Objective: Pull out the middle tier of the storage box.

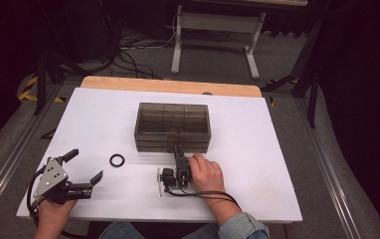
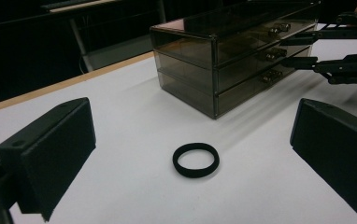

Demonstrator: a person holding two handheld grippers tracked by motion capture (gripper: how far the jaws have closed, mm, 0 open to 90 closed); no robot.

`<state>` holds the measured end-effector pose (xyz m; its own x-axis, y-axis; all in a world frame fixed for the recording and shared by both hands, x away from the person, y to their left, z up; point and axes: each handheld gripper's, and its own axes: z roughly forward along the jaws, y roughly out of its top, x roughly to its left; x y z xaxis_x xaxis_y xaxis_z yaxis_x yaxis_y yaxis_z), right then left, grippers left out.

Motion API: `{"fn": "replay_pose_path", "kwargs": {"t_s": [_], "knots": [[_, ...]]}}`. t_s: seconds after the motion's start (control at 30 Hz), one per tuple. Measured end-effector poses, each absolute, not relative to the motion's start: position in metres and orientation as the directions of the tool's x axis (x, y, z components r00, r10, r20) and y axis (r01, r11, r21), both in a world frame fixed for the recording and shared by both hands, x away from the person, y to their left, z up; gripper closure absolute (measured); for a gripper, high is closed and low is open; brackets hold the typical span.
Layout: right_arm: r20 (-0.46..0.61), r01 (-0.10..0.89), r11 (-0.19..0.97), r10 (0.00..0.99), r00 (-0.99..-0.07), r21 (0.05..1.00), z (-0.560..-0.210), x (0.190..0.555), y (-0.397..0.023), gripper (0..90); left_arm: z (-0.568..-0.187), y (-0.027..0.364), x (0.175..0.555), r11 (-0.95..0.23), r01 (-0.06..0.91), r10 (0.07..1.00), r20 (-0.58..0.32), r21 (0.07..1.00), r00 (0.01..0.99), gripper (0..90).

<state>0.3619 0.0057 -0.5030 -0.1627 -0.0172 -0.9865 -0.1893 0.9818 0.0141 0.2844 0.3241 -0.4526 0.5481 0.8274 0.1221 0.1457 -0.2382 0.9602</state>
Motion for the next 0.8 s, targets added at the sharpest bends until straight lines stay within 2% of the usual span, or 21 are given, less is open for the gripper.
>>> {"fn": "replay_pose_path", "kwargs": {"t_s": [0.3, 0.8], "knots": [[-0.988, -0.190, 0.982, -0.028, -0.153, 0.001, -0.5051, 0.3641, 0.0100, 79.6, -0.4525, 0.3243, 0.2842, -0.238, 0.144, 0.827, 0.122, 0.961, 0.548, 0.9], [-0.986, -0.170, 0.985, -0.023, -0.166, 0.005, -0.5036, 0.3636, 0.0115, 81.1, -0.4522, 0.3249, 0.2842, -0.237, 0.143, 0.827, 0.123, 0.961, 0.549, 0.9]]}}
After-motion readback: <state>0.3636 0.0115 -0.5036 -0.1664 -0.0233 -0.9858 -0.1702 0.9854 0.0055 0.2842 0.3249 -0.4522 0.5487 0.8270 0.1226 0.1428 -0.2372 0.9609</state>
